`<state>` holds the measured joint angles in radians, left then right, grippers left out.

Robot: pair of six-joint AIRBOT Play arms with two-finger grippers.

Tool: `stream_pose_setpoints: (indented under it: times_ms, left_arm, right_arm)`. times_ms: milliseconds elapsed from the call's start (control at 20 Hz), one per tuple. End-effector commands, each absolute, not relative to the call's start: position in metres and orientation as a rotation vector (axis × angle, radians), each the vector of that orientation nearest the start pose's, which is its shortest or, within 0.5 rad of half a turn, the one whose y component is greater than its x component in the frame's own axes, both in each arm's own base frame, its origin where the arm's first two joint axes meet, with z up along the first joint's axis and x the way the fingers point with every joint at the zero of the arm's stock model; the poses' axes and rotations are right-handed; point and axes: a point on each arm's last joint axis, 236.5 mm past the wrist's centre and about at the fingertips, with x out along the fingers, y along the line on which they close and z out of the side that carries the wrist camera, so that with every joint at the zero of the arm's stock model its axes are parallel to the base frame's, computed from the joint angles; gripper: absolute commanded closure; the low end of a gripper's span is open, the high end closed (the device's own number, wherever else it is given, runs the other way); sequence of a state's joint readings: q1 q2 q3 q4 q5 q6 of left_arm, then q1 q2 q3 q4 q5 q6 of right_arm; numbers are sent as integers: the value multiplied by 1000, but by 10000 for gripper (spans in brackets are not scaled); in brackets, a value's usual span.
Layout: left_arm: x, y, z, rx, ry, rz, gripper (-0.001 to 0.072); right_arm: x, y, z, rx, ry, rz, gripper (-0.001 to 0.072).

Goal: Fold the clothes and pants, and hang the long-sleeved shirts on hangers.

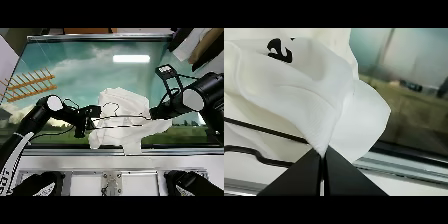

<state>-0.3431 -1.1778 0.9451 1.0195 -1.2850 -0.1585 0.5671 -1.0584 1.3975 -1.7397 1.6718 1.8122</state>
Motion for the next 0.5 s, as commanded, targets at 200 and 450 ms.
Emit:
stream_pose_setpoints:
  times_ms: [200,450]
  left_arm:
    - [244,-223,6,725,840,-1487,696]
    - [241,-224,6,715,845,-1496,695]
  right_arm:
    - [255,182,156,-259,1184,307,696]
    - [255,233,169,-151,1078,409,696]
